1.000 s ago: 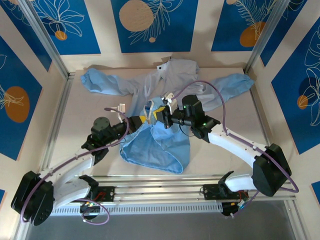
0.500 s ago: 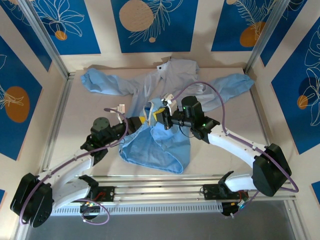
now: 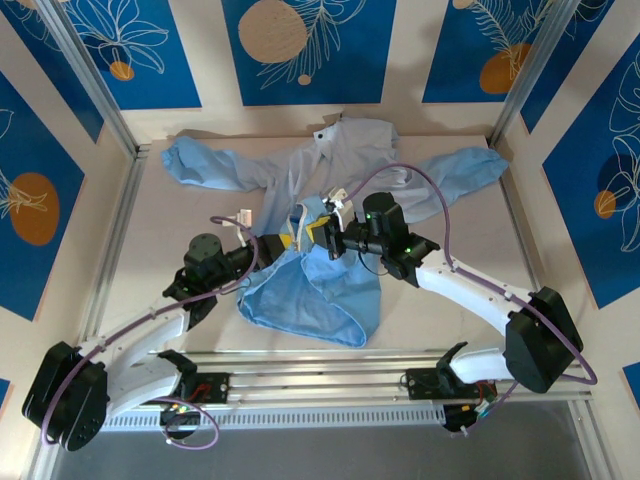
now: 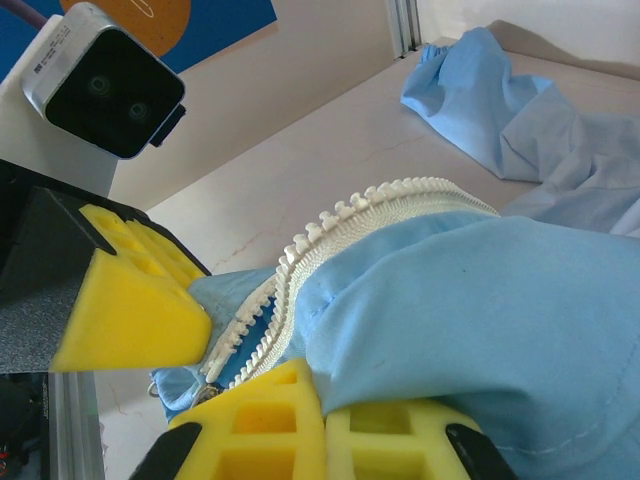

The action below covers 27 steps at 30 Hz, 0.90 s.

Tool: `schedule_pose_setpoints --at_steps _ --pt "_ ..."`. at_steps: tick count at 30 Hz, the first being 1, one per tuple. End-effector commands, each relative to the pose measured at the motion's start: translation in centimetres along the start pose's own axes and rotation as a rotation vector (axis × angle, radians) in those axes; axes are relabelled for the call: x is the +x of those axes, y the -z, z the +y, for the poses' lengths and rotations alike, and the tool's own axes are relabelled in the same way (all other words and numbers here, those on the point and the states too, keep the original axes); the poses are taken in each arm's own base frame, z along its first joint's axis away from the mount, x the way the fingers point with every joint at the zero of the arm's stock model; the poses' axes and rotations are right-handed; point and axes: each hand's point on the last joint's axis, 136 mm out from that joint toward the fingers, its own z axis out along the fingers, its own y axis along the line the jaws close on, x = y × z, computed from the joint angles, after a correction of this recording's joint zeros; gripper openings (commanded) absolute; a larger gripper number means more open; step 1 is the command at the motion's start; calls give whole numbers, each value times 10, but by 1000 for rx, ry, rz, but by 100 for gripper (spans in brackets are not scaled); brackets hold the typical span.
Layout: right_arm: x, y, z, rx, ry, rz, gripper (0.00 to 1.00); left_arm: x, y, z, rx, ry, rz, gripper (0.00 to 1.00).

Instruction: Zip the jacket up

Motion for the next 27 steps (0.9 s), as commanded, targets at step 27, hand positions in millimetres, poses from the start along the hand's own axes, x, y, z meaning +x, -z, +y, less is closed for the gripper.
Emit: schedule_pose_setpoints --at_steps 27 --pt "-13 2 11 -55 38 -51 0 -8 0 -7 11 26 29 0"
